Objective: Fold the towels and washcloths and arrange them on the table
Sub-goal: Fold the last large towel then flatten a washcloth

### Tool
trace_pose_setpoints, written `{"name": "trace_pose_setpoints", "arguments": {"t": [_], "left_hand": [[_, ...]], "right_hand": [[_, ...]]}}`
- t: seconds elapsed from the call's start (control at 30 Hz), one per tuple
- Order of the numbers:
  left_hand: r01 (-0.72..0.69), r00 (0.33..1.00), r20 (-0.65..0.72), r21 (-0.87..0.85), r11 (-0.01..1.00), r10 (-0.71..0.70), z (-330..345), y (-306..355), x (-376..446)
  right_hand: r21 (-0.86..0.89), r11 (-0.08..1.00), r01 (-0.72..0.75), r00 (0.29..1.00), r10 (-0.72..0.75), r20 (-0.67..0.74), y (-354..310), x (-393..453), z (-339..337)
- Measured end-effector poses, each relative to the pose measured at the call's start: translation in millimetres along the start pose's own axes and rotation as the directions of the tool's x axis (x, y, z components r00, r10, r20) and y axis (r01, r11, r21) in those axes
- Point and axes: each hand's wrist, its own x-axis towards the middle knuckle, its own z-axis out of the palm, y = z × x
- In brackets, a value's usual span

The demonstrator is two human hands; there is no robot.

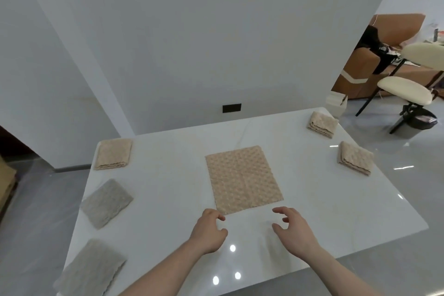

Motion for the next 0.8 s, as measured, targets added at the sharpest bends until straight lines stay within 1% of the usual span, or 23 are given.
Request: {"name": "trace_pose_setpoints", "arguments": {"t": [0.1, 0.23, 0.4, 0.5, 0.6, 0.7, 0.8], "left_hand": [[0.001, 1.0, -0.016, 0.01, 1.0, -0.001, 7, 10, 7], [0.041, 0.998, -0.045, 0.023, 0.999, -0.04, 18, 22, 12], [0.087, 0.986, -0.141, 0.025, 0.996, -0.083, 39, 41, 18], [0.142, 0.974, -0.186, 0.04, 0.989, -0.132, 60, 50, 21], [0.162, 0.968, -0.209, 0.099, 0.982, -0.139, 75, 53, 32], [0.173, 0.966, -0.22, 0.139, 0.975, -0.14, 80, 57, 47], [0.172, 0.958, -0.256, 0.16, 0.972, -0.128, 83, 50, 69]], "right_hand": [[-0.022, 1.0, 0.007, 1.0, -0.007, 0.014, 6, 12, -14], [-0.061, 0.997, 0.04, 0.997, -0.036, 0.066, 14, 33, -32], [-0.133, 0.98, 0.15, 0.977, -0.126, 0.17, 32, 68, -52], [-0.169, 0.957, 0.236, 0.953, -0.194, 0.235, 45, 98, -65], [-0.188, 0.93, 0.315, 0.933, -0.267, 0.242, 60, 128, -70], [-0.191, 0.919, 0.344, 0.927, -0.299, 0.228, 75, 153, -66], [-0.191, 0.904, 0.383, 0.911, -0.335, 0.241, 87, 174, -52]]}}
